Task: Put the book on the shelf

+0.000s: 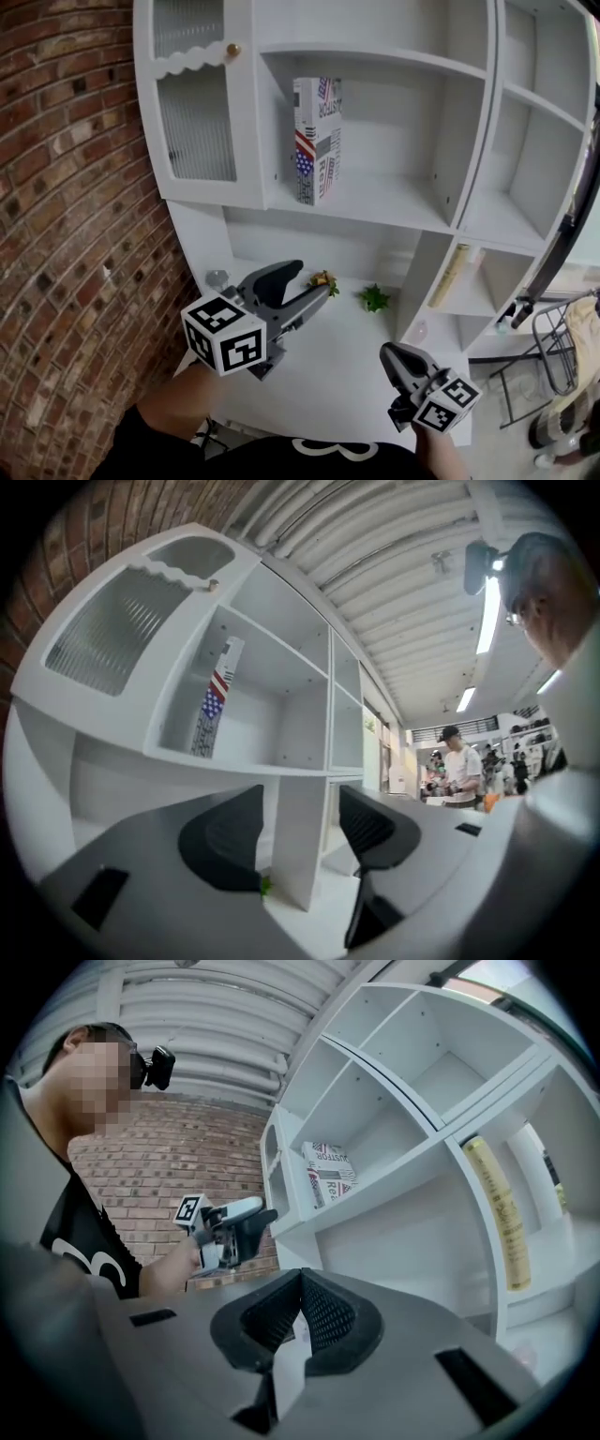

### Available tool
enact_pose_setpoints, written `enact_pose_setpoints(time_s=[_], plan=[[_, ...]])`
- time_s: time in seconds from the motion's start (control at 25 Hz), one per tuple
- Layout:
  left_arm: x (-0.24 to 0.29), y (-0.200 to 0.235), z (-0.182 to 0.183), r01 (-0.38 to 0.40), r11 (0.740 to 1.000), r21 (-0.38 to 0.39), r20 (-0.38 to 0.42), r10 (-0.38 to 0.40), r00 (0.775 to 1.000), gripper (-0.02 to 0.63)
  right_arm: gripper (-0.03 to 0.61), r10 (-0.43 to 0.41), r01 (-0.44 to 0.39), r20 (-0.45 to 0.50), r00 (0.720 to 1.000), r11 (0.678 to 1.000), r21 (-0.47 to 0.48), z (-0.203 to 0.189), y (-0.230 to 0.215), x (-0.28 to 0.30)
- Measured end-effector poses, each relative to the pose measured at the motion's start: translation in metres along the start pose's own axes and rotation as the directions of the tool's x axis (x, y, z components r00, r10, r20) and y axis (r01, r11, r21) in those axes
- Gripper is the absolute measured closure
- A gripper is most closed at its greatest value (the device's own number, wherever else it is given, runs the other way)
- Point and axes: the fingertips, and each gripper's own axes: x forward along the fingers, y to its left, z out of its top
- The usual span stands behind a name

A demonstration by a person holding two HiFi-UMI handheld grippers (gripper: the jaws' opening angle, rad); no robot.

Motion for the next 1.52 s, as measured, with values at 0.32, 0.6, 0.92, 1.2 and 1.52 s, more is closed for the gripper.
enact_pose_setpoints(time_s=[0.32, 0.6, 0.92, 1.2, 1.52], plan=[[-0.049, -0.061, -0.058, 0.128, 0.981, -0.148, 0.002, -0.129, 0.992, 0.59, 0.568, 0.056, -0.056, 0.006, 0.998, 0.998, -0.012, 0.001, 0.048, 0.012], [-0.071, -0.068, -0.105, 0.107, 0.96, -0.257, -0.011, -0.114, 0.993, 0.609, 0.568, 0.09, -0.09, 0.013, 0.996, 0.995, 0.03, -0.017, 0.069, 0.013], [-0.078, -0.079, -0.135, 0.134, 0.938, -0.319, -0.032, -0.152, 0.988, 0.609, 0.568, 0.054, -0.053, -0.014, 0.998, 0.996, 0.074, -0.045, 0.07, 0.006], [-0.082, -0.087, -0.152, 0.131, 0.927, -0.351, -0.057, -0.161, 0.985, 0.609, 0.569, 0.044, -0.04, -0.034, 0.998, 0.993, 0.107, -0.064, 0.073, 0.003], [-0.087, -0.087, -0.147, 0.092, 0.945, -0.313, -0.074, -0.121, 0.99, 0.611, 0.569, 0.031, -0.029, -0.042, 0.999, 0.998, 0.063, -0.054, 0.076, -0.002]])
